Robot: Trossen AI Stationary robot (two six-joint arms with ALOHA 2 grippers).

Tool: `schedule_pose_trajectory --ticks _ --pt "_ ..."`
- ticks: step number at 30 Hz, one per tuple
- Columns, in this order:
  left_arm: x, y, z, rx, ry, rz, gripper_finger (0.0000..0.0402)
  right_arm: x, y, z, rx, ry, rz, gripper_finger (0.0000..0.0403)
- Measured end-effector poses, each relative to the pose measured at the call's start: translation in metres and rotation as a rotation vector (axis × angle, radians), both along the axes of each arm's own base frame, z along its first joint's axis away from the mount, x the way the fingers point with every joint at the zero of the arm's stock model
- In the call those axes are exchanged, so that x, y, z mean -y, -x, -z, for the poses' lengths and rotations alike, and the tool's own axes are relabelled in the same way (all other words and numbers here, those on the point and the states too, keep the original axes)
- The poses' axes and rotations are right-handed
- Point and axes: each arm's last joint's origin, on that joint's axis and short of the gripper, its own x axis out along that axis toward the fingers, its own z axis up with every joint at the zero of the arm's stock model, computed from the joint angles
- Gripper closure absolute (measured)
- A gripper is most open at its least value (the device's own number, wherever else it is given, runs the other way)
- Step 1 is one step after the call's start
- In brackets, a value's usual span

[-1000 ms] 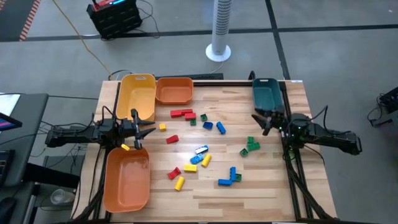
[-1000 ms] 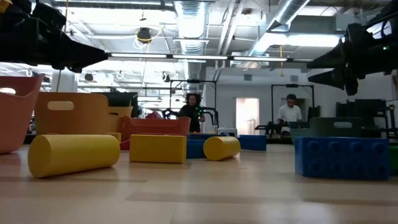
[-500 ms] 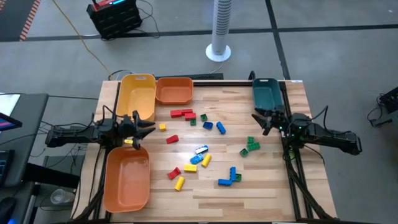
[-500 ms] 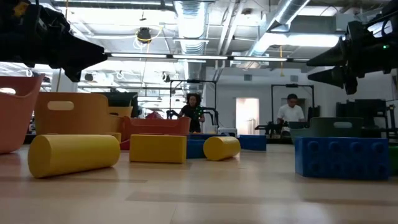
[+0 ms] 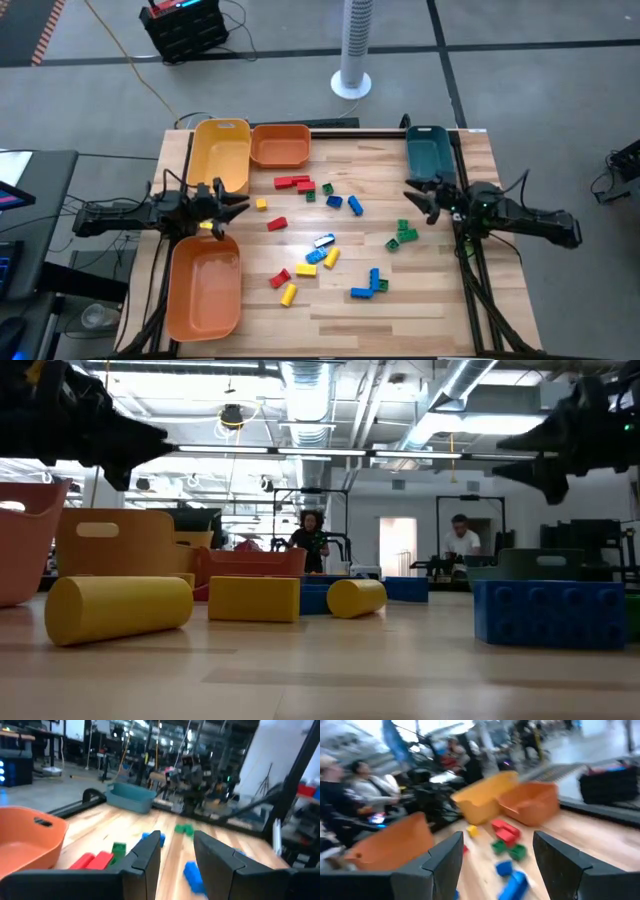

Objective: Sort blocks
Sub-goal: Put the blue game piece into the blue bin

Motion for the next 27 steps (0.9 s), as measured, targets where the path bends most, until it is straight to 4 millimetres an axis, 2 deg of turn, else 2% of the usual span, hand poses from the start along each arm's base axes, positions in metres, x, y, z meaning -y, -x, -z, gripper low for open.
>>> schedule_pose_trajectory --ticks 4,10,15,18,22,27 --pt "0.003 0.000 -0.003 0.010 0.022 0.092 0.0289 -0.006 -0.005 -0.004 -0.053 0.045 -0.074 0.0148" --pt "0.004 0.003 -0.011 -0.004 0.088 0.152 0.0289 -0.023 -0.029 -0.007 -0.286 0.088 -0.228 0.0148" --pt "0.001 0.005 -0.018 0.016 0.079 0.045 0.0289 -0.039 -0.055 -0.015 -0.656 0.173 -0.195 0.0148" --pt "-0.002 0.005 -0.022 0.007 0.060 -0.068 0.0289 -0.043 -0.077 -0.020 -0.801 0.227 -0.158 0.0148" --pt "-0.006 0.002 -0.032 -0.006 0.014 -0.211 0.0289 -0.038 -0.109 -0.017 -0.896 0.231 -0.109 0.0148" --pt "-0.008 -0.008 -0.064 -0.029 -0.093 -0.280 0.0289 -0.019 -0.144 -0.006 -0.939 0.173 -0.033 0.0148"
